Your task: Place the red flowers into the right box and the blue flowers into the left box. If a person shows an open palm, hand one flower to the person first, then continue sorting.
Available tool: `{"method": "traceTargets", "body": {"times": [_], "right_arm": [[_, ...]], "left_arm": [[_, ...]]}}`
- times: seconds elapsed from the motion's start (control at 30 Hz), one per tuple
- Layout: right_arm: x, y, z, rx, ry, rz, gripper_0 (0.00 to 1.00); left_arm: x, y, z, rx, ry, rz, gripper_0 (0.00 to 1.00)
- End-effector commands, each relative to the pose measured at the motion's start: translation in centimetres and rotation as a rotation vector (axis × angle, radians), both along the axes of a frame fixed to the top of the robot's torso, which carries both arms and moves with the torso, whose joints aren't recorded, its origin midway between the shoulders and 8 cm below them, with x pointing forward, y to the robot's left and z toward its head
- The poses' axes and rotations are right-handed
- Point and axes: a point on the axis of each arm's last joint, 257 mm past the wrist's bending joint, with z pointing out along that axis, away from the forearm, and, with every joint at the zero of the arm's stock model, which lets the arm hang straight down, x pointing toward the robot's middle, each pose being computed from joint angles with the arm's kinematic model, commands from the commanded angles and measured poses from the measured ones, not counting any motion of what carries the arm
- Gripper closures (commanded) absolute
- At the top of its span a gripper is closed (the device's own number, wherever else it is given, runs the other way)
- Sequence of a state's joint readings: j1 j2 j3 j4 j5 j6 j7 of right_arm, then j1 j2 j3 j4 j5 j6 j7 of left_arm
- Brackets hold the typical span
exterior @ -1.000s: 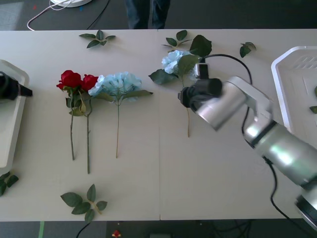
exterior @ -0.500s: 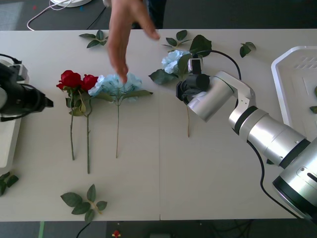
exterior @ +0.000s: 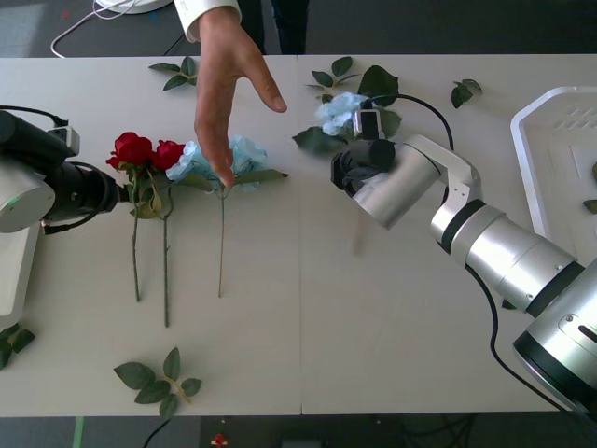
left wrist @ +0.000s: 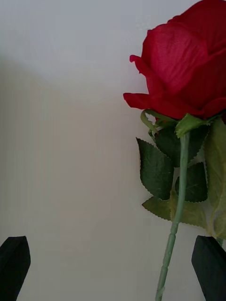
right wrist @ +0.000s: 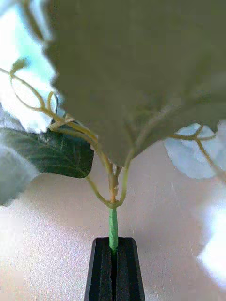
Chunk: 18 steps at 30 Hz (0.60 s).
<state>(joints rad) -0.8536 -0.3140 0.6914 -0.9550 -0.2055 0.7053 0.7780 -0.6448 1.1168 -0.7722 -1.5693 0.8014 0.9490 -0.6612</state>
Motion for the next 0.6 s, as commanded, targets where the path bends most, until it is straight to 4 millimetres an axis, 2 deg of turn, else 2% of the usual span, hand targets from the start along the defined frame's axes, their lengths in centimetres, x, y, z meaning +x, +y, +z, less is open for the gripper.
{"method": "traceTargets", "body": {"times": [0.03,0.2,0.27,0.37,0.4,0.6], "right_arm": [[0.4,3.7,4.0,0.037,-0.075,0.078,1.0],[-0.7,3.5,7.1,0.072,-0.149,0.132,1.0],[-1.6,3.2,9.2,0.095,-0.194,0.157,1.0],[-3.3,2.7,13.0,0.141,-0.269,0.192,1.0],[-3.7,2.6,13.7,0.148,-0.283,0.198,1.0],[-7.8,2.8,22.7,0.245,-0.52,0.319,1.0]], "left_arm": [[1.3,-1.8,2.2,0.002,-0.041,-0.04,0.0],[1.3,-1.8,2.2,0.002,-0.041,-0.04,0.0],[1.3,-1.8,2.2,0.002,-0.041,-0.04,0.0],[1.3,-1.8,2.2,0.002,-0.041,-0.04,0.0],[1.3,-1.8,2.2,0.002,-0.041,-0.04,0.0],[1.3,-1.8,2.2,0.002,-0.041,-0.04,0.0]]}}
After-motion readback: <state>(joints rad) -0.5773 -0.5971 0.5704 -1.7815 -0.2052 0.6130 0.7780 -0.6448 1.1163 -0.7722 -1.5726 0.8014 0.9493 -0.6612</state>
